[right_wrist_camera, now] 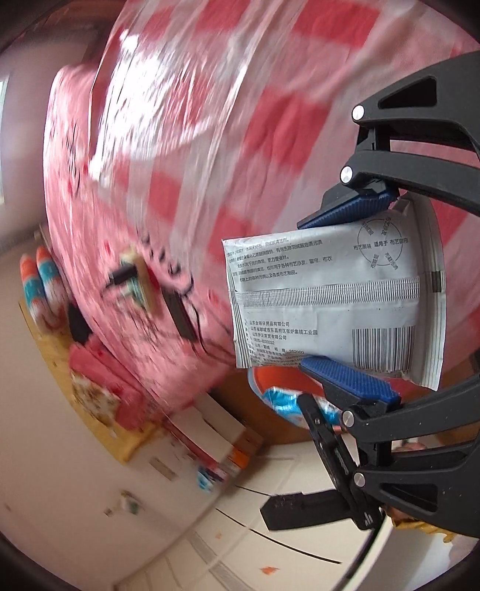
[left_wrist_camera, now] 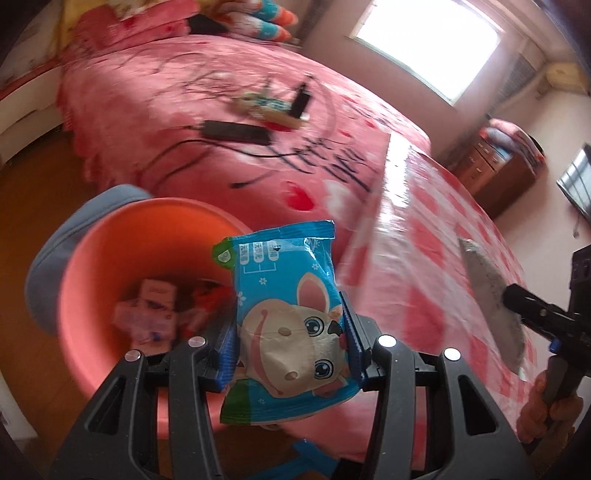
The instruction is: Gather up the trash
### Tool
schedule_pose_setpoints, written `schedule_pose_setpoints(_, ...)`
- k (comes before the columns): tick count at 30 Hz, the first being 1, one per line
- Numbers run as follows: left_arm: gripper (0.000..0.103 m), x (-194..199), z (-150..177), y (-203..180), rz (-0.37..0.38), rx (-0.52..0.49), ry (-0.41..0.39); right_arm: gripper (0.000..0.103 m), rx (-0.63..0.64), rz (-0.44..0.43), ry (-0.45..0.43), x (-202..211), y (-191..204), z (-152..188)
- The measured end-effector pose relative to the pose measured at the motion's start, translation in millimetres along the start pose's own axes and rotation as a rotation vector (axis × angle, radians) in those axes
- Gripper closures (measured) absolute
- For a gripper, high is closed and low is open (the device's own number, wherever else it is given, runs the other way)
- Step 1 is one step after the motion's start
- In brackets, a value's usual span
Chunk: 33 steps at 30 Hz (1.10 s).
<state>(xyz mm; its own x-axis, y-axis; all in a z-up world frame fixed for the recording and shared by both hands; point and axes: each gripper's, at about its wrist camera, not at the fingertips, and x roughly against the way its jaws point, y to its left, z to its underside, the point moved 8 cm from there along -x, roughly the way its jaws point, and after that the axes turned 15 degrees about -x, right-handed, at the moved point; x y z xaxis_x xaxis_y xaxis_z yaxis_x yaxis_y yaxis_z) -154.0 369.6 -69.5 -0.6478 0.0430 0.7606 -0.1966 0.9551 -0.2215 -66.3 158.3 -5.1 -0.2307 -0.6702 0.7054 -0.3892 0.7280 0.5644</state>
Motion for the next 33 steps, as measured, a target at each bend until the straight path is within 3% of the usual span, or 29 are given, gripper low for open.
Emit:
schedule_pose_setpoints(13, 0.054, 2, 28, 86, -0.093, 0.179, 0.002, 0.033, 0.160, -0.096, 0.119, -76, 113, 14)
schedule_pose_setpoints(15, 0.053, 0, 33, 96, -0.117, 0.209, 0.012, 0.024, 0.159, -0.135, 0.144, -86, 123, 17)
schedule_pose_setpoints(16, 0.049, -1, 35, 100, -0.125, 0.219, 0.015, 0.017, 0.147, -0.128, 0.144, -90, 125, 17)
schedule_pose_setpoints(19, 0.040, 4, 36, 111, -0.155, 0.228, -0.010, 0.017, 0.131, -0.124, 0.131, -90, 119, 20)
schedule_pose_setpoints(25, 0.020, 13, 25, 117, -0.227, 0.208, -0.073, 0.017, 0.155, -0.016, 0.017, -69, 88, 16)
schedule_pose_setpoints(33, 0.009, 31, 1, 91, -0.267, 0.117, -0.152, 0.014, 0.146, 0.075, -0.086, -40, 53, 10)
